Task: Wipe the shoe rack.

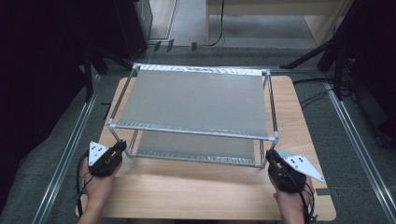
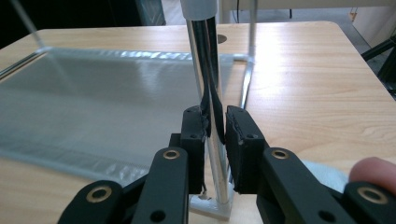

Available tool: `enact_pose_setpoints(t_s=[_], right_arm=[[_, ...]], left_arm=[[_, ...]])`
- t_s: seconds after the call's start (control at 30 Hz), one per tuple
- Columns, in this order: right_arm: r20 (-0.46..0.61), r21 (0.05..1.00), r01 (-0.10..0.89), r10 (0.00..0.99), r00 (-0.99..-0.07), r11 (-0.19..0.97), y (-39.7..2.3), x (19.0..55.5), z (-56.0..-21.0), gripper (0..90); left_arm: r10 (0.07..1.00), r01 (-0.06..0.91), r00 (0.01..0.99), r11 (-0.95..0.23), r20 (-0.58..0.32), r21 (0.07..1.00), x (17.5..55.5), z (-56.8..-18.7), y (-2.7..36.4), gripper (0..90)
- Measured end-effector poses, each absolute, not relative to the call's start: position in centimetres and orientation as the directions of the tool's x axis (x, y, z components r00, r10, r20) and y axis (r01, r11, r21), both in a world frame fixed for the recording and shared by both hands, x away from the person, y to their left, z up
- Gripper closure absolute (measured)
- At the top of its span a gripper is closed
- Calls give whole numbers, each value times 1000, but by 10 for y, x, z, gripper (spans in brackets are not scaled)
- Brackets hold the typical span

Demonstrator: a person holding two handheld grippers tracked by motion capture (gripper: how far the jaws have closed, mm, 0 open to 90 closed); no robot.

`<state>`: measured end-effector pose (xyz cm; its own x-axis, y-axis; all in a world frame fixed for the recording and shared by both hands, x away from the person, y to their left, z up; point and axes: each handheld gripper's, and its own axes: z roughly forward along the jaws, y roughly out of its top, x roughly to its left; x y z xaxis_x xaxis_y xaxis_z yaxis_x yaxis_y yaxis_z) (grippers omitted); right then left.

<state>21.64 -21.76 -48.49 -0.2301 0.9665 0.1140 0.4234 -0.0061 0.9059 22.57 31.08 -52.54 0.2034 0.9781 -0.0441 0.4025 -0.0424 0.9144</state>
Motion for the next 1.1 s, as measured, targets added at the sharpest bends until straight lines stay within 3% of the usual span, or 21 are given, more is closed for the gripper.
enact_pose_setpoints(t_s=[0.57, 0.6, 0.7, 0.83, 0.97, 1.1], right_arm=[[119, 900, 435, 975, -186, -27, -228, 251, -486, 797], [105, 901, 434, 975, -196, -10, -229, 251, -486, 783], [123, 900, 436, 951, -285, 14, -236, 247, -483, 632], [108, 898, 437, 939, -328, 50, -254, 233, -473, 493], [133, 898, 441, 950, -281, 5, -285, 214, -468, 462], [99, 864, 503, 976, -194, 12, -305, 210, -484, 413]], left_arm=[[948, 390, 296, -11, -114, 921, 166, -530, 301, 800], [946, 386, 299, -1, -123, 923, 164, -531, 301, 796], [936, 379, 314, 32, -161, 925, 160, -534, 302, 774], [932, 373, 333, 10, -145, 928, 161, -533, 300, 709], [927, 376, 347, 0, -141, 927, 164, -533, 300, 727], [917, 380, 376, -18, -137, 925, 159, -533, 299, 790]])
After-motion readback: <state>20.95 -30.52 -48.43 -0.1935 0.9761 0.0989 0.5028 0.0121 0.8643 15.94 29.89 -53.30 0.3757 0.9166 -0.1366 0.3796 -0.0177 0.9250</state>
